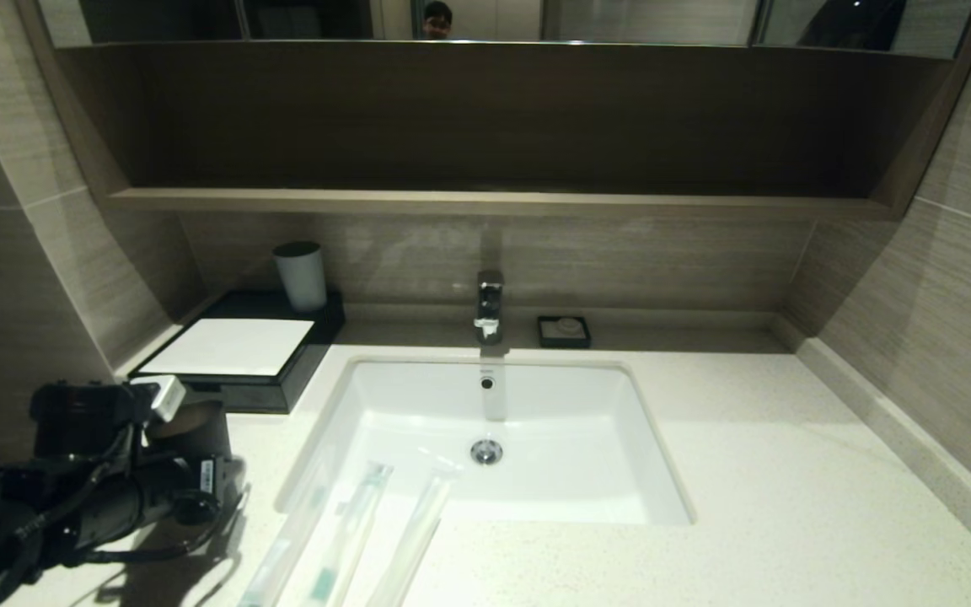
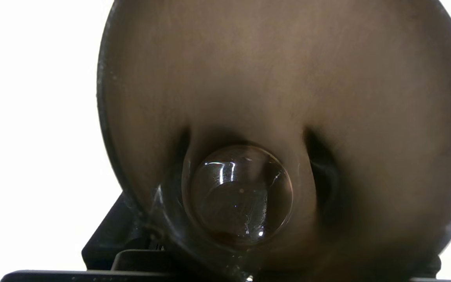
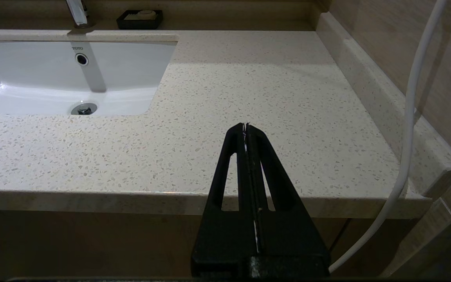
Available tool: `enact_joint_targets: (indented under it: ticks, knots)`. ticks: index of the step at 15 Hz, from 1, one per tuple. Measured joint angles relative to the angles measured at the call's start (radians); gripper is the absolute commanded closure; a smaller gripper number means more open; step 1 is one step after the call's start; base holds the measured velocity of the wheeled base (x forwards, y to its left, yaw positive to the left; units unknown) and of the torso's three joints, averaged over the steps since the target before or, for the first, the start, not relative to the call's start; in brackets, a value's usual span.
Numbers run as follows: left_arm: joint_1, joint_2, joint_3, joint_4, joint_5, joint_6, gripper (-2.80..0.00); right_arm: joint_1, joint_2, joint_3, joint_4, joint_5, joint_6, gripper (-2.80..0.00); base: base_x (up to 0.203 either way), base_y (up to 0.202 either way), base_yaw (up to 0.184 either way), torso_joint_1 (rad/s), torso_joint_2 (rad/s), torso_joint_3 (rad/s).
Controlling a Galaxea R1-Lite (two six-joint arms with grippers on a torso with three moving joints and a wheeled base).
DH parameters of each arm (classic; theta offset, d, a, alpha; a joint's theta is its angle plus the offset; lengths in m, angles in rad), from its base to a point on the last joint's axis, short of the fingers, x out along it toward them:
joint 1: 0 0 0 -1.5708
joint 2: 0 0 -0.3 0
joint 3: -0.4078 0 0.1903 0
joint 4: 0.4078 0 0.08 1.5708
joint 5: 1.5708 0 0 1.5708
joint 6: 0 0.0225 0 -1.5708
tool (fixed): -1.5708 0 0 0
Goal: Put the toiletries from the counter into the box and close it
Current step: Pick up the cup
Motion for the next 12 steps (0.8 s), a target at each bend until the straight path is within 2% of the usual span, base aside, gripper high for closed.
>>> enact_joint_targets:
  ticks: [4, 7, 12]
  knots:
    - [0.016, -0.058, -0.006, 0.003, 0.002, 0.0, 0.0, 0.0, 0.0, 0.0, 0.0, 0.0, 0.0, 0.0, 0.0, 0.0, 0.0, 0.0, 0.0, 0.0]
    - [0.059, -0.113, -0.026, 0.008, 0.005, 0.005, 0.0, 0.0, 0.0, 0.0, 0.0, -0.001, 0.0, 0.0, 0.0, 0.0, 0.0, 0.0, 0.0, 0.0]
    - [0.096, -0.135, -0.155, 0.036, 0.006, 0.01, 0.0, 0.0, 0.0, 0.0, 0.0, 0.0, 0.0, 0.0, 0.0, 0.0, 0.0, 0.0, 0.0, 0.0]
